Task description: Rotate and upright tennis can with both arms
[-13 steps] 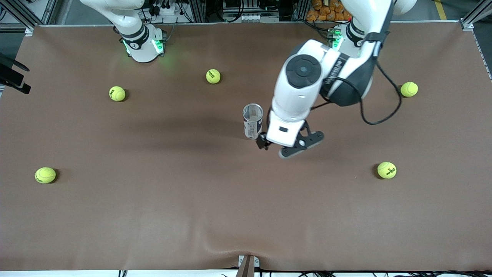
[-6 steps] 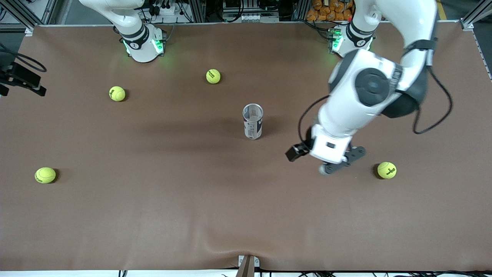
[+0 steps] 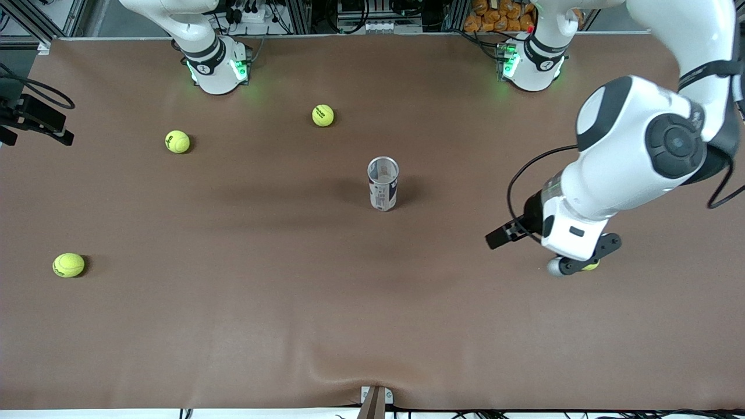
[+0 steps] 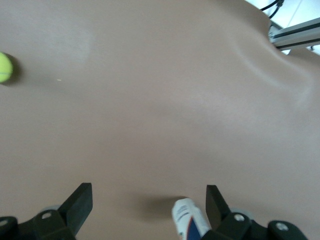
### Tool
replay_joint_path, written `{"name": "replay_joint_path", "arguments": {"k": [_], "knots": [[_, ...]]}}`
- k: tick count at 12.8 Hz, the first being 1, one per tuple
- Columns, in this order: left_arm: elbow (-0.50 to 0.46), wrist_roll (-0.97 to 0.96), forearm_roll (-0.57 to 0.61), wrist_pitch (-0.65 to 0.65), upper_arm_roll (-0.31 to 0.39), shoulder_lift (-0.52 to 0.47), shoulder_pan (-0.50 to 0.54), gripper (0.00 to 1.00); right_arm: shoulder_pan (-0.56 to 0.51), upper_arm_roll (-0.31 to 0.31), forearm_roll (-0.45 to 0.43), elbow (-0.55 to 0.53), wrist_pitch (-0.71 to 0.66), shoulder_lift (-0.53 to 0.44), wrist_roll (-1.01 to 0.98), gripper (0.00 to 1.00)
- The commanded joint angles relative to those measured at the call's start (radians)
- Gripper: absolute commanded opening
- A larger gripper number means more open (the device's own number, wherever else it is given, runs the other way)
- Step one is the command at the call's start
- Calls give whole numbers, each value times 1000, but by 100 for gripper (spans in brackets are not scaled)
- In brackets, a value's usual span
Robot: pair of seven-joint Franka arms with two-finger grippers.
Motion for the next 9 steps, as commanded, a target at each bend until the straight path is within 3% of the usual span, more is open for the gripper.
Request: {"name": "replay_joint_path", "arguments": {"k": [1, 6, 9], "knots": [[-24, 44, 74, -106, 4, -87, 3, 100, -5, -2, -5, -2, -4, -4, 14, 100], [-39, 160, 99, -307, 24, -262, 11, 100, 0, 4, -42, -2, -12, -8, 15, 100], [-91, 292, 15, -336, 120, -374, 13, 100, -5, -1, -34, -3, -30, -8, 5, 100]]}}
